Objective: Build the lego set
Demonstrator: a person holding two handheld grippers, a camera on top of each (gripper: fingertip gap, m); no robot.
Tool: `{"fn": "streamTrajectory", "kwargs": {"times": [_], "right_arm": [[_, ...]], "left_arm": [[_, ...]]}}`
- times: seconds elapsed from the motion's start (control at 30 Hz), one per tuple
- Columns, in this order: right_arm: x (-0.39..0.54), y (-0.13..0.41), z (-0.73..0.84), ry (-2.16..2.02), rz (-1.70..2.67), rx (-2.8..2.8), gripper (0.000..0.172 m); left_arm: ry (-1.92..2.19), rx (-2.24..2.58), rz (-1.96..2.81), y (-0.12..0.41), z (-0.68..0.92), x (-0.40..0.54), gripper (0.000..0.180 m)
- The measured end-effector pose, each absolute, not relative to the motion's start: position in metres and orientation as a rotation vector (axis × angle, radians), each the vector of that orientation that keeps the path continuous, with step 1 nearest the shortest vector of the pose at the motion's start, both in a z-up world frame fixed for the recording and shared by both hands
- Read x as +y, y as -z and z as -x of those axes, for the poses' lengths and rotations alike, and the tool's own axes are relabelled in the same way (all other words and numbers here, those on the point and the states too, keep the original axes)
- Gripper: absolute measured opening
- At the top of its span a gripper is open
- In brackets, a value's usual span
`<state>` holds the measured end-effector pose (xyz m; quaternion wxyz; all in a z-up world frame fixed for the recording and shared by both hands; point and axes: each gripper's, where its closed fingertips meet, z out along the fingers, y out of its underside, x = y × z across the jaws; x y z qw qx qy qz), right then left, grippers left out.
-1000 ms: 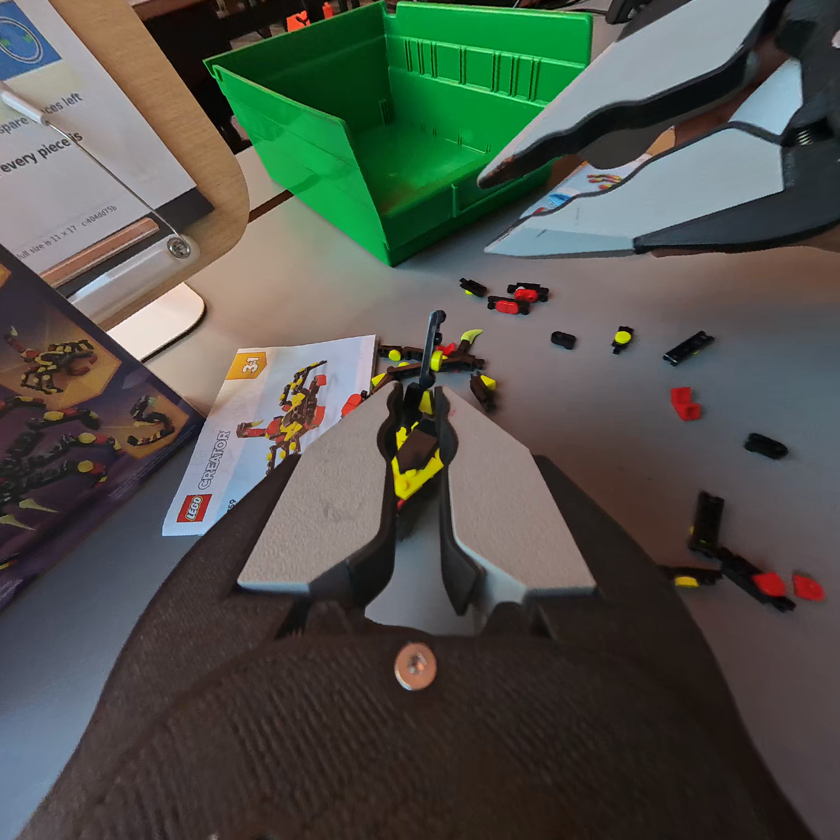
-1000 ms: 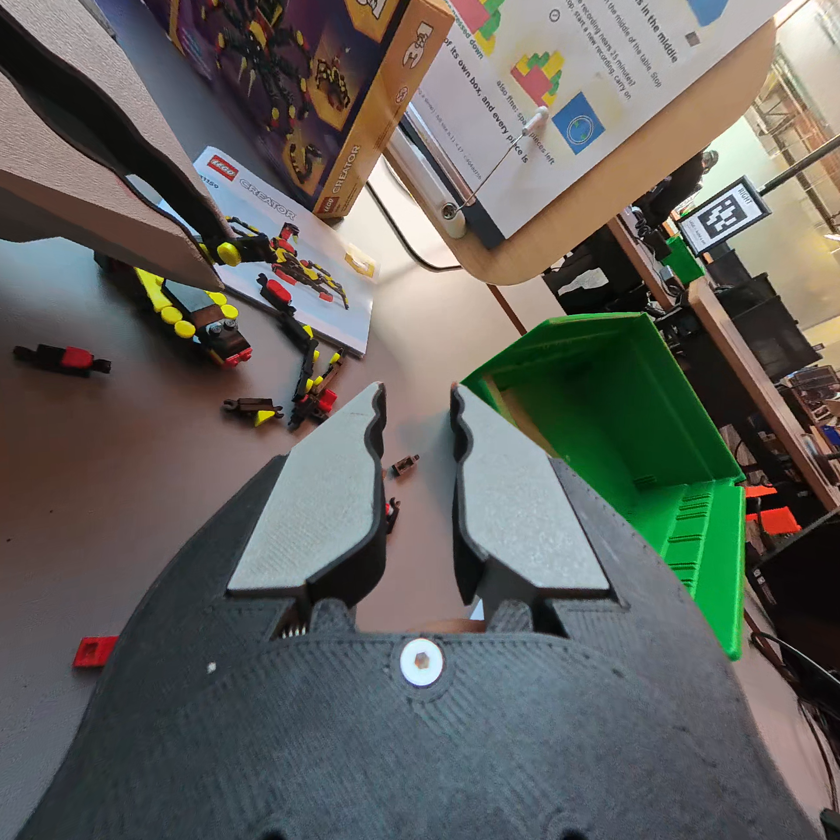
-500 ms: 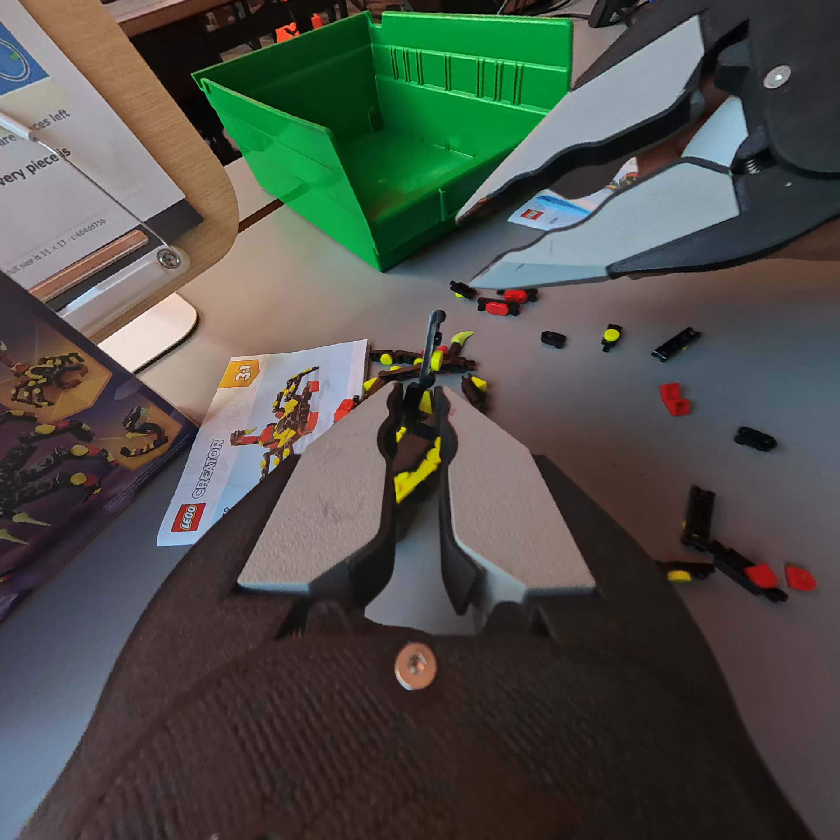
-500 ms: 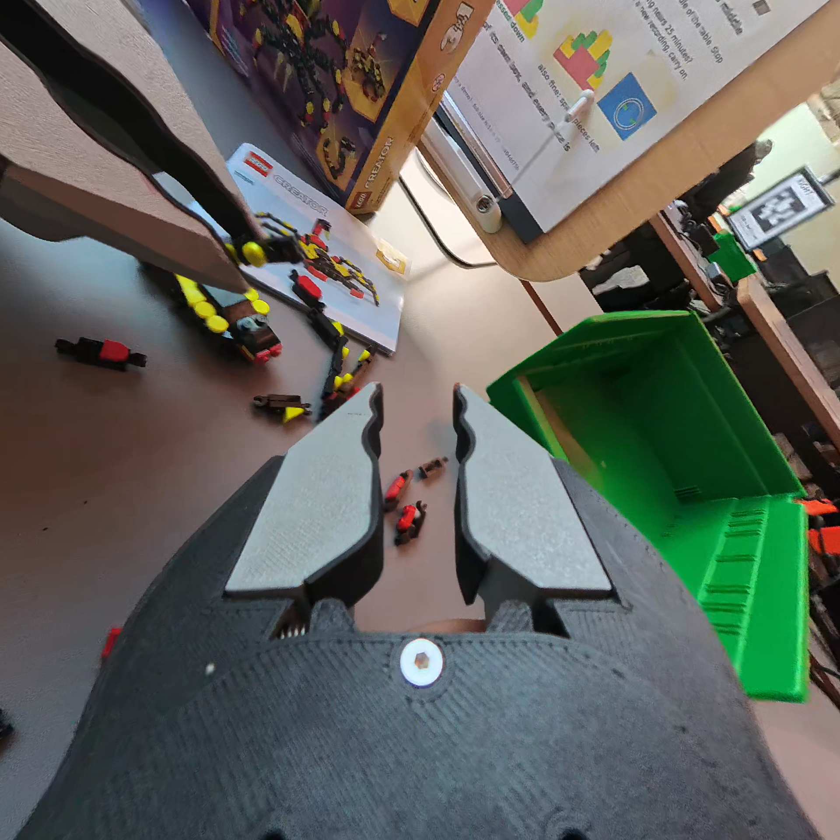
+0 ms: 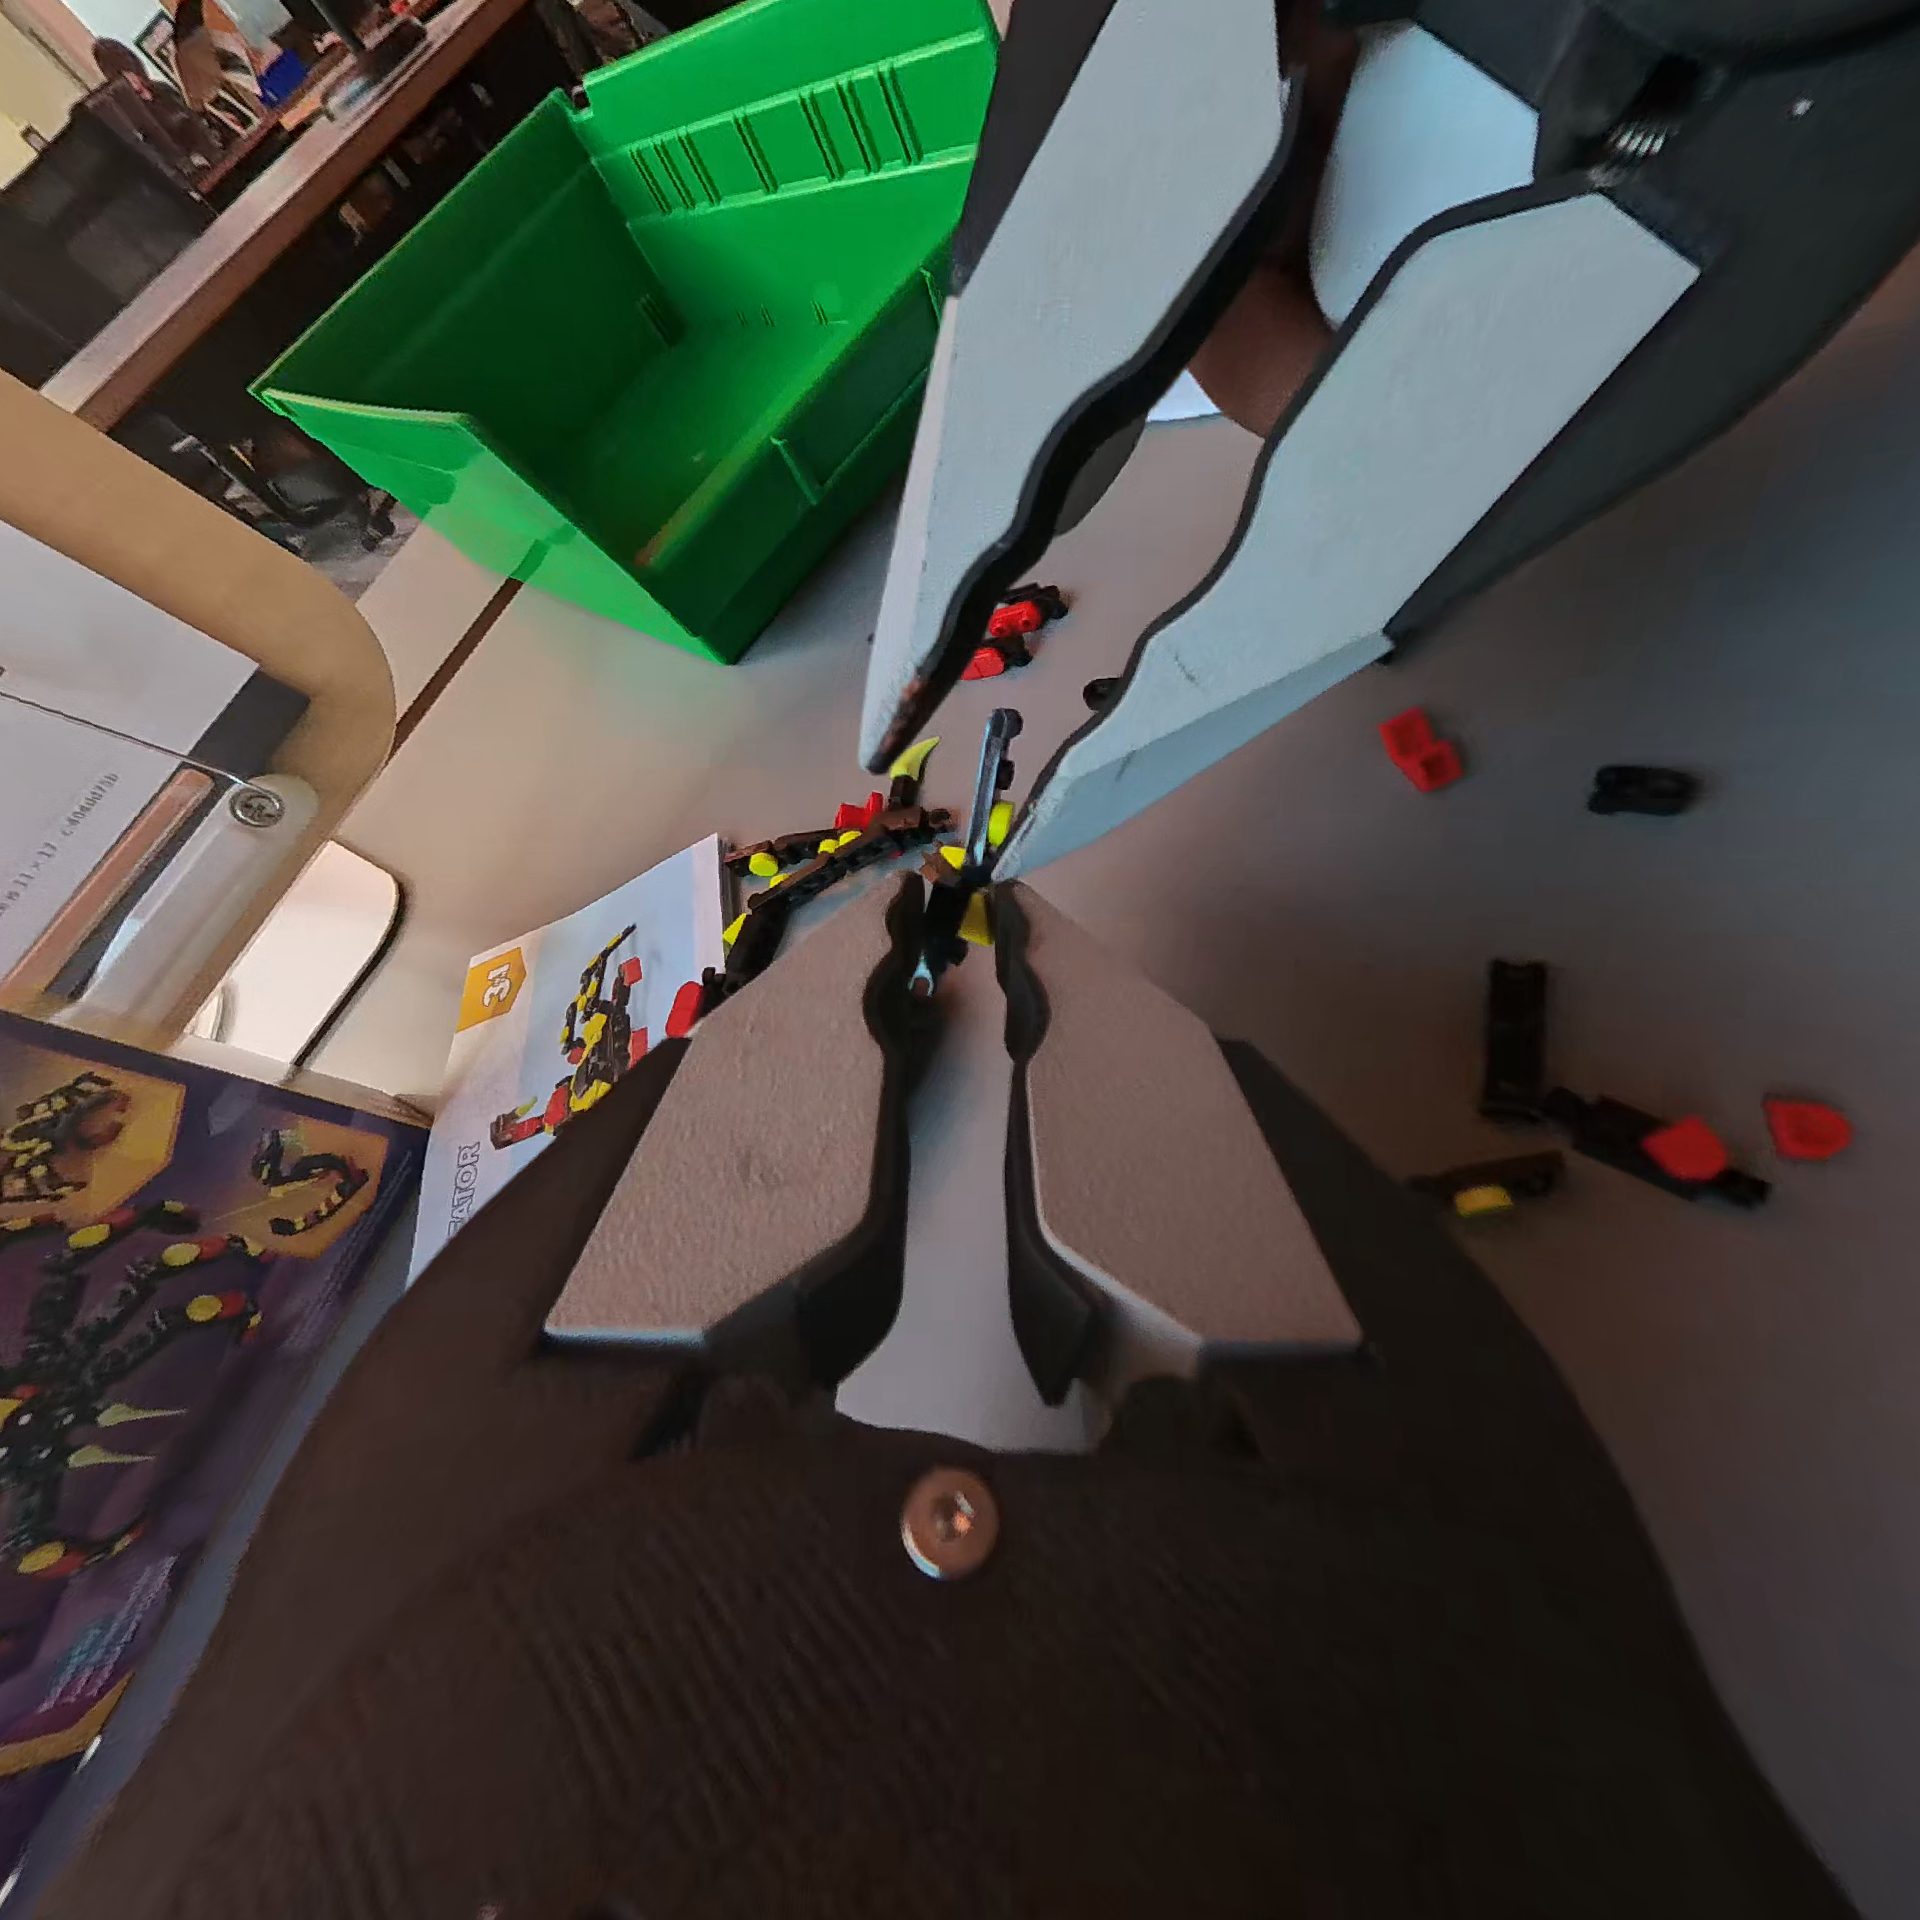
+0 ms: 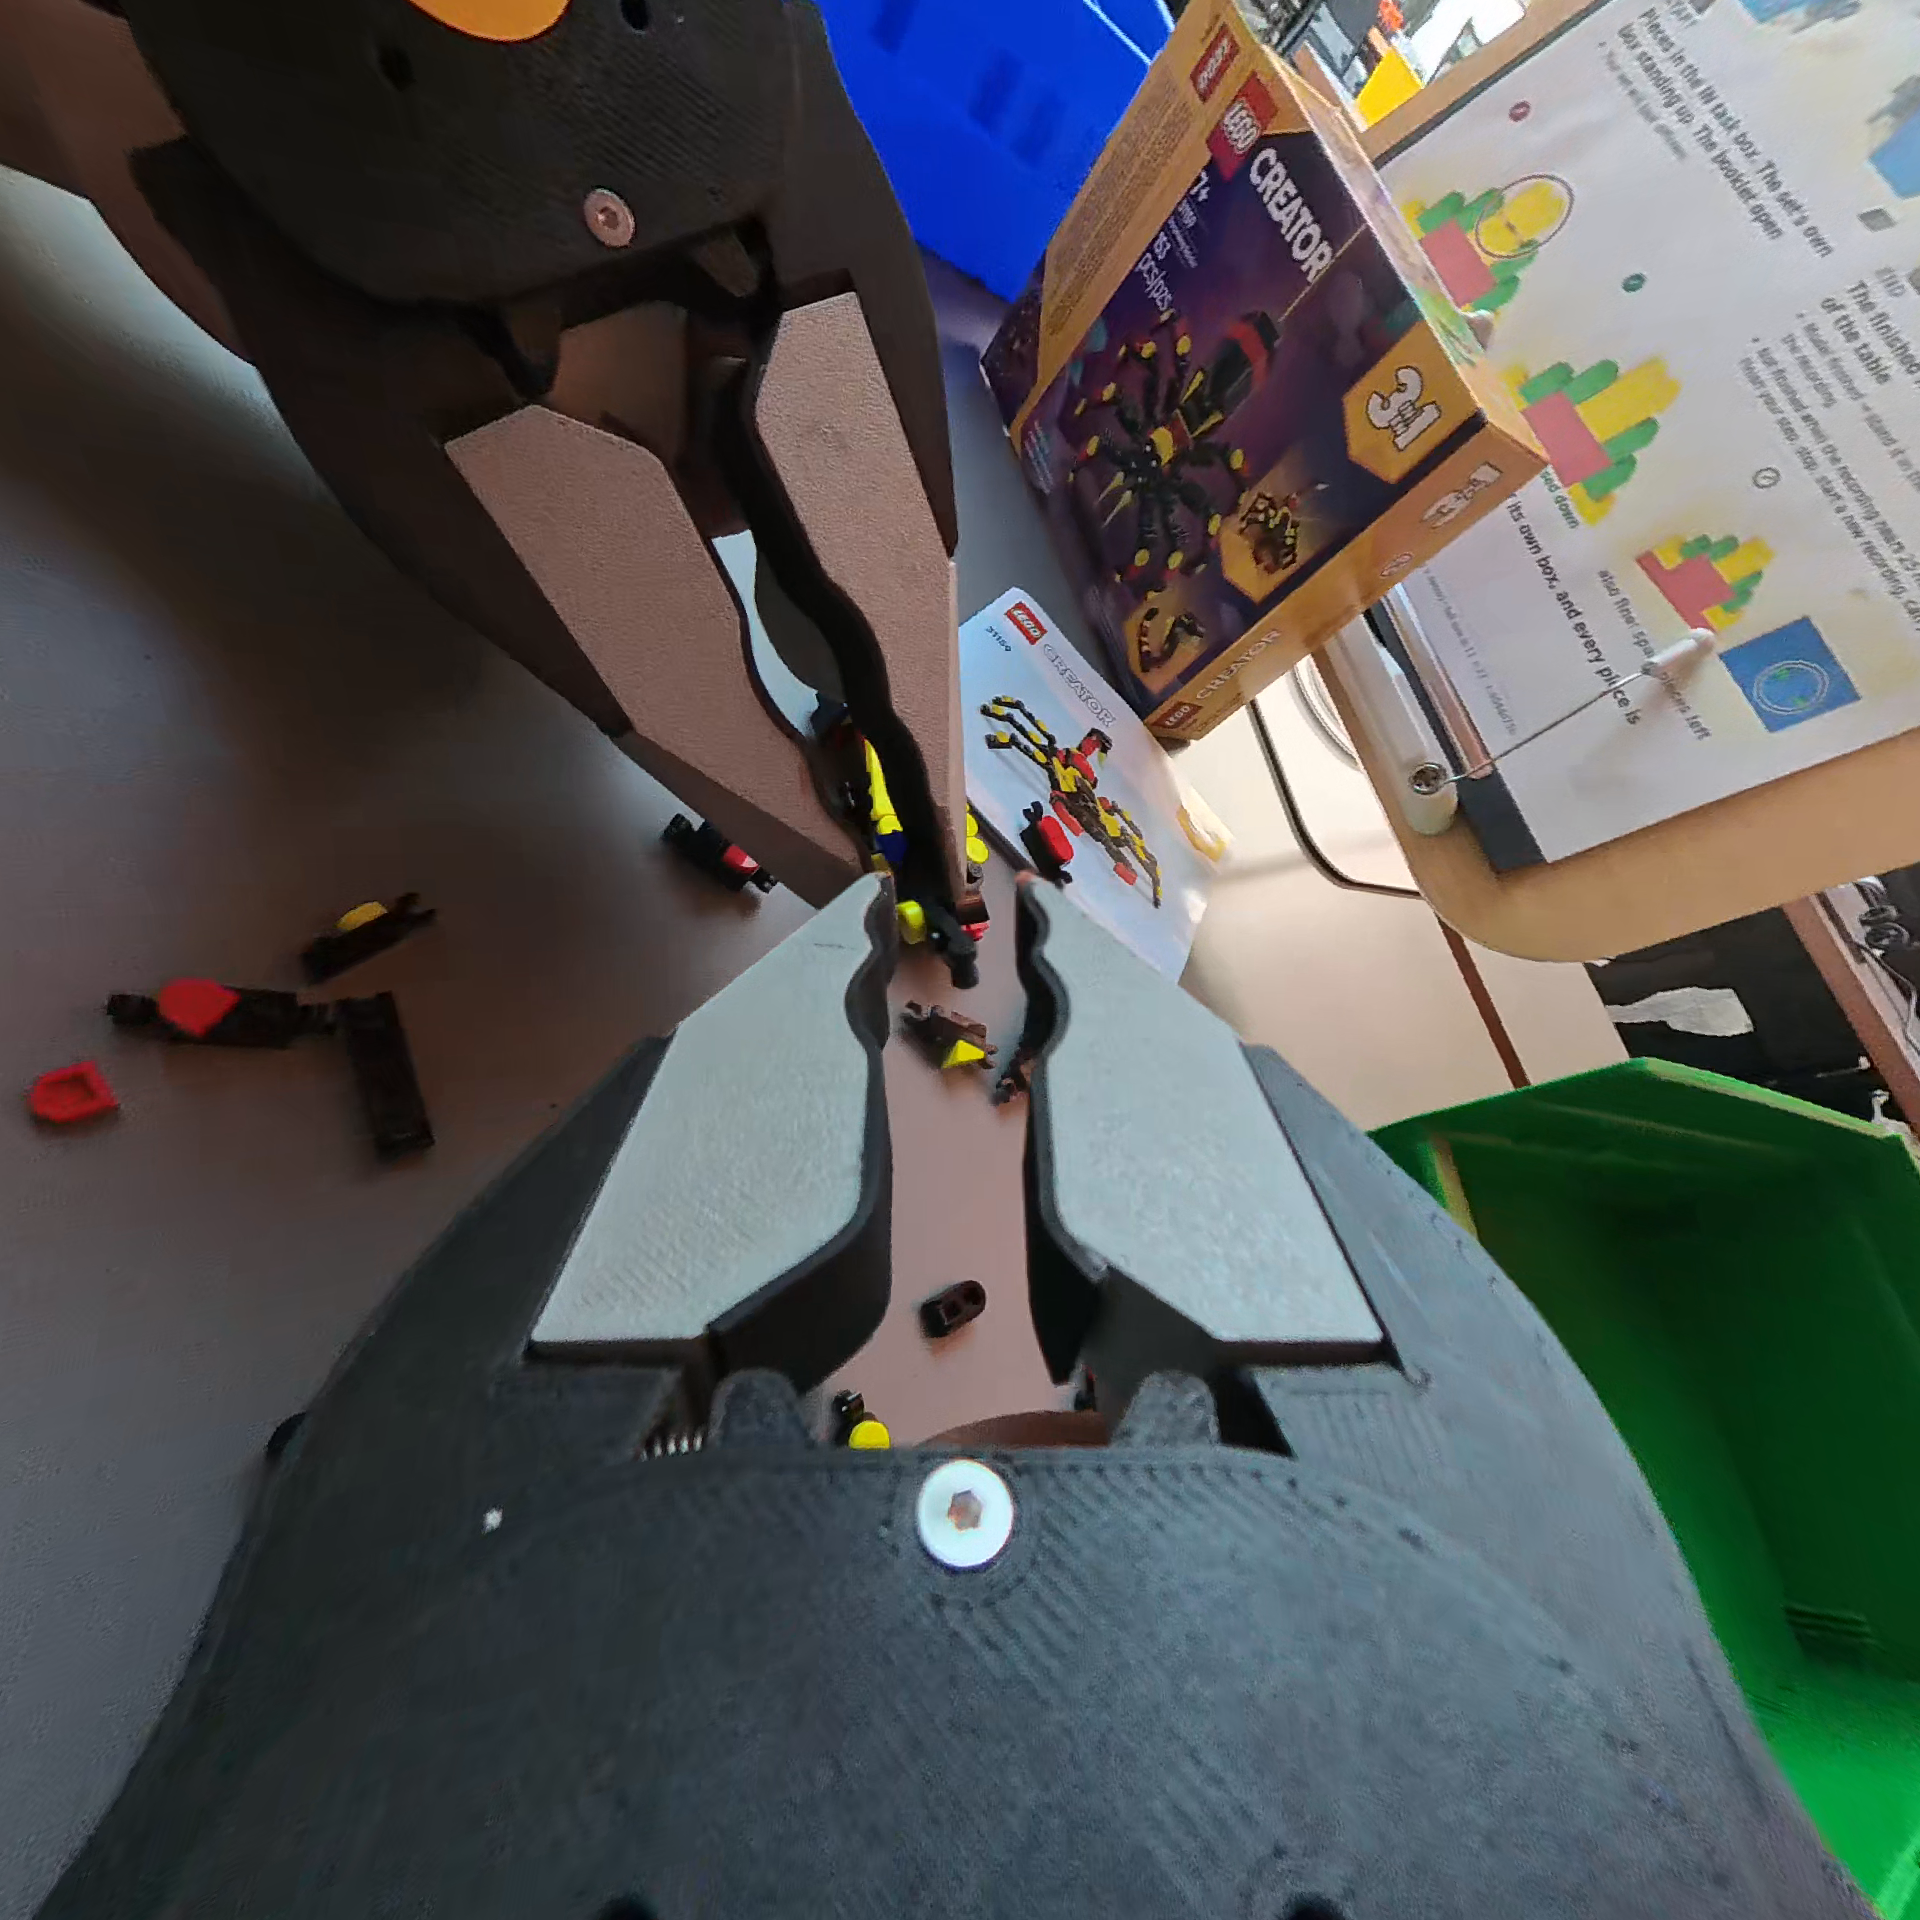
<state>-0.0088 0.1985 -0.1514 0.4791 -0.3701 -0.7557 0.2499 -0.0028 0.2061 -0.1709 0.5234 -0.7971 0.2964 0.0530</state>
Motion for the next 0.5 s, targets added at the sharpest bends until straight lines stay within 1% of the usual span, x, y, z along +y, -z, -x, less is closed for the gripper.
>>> {"fn": "streamTrajectory", "kwargs": {"times": [0.03,0.27,0.5], "right_arm": [[0.196,0.152,0.008,-0.621,0.896,-1.858,0.013],[0.193,0.153,0.004,-0.64,0.872,-1.885,0.011],[0.187,0.165,-0.007,-0.8,0.889,-2.008,0.007]], "left_arm": [[-0.116,0.702,1.908,0.17,0.003,0.206,0.011],[-0.093,0.72,1.896,0.169,-0.002,0.205,0.011],[-0.078,0.824,1.872,0.173,-0.013,0.198,0.01]]}}
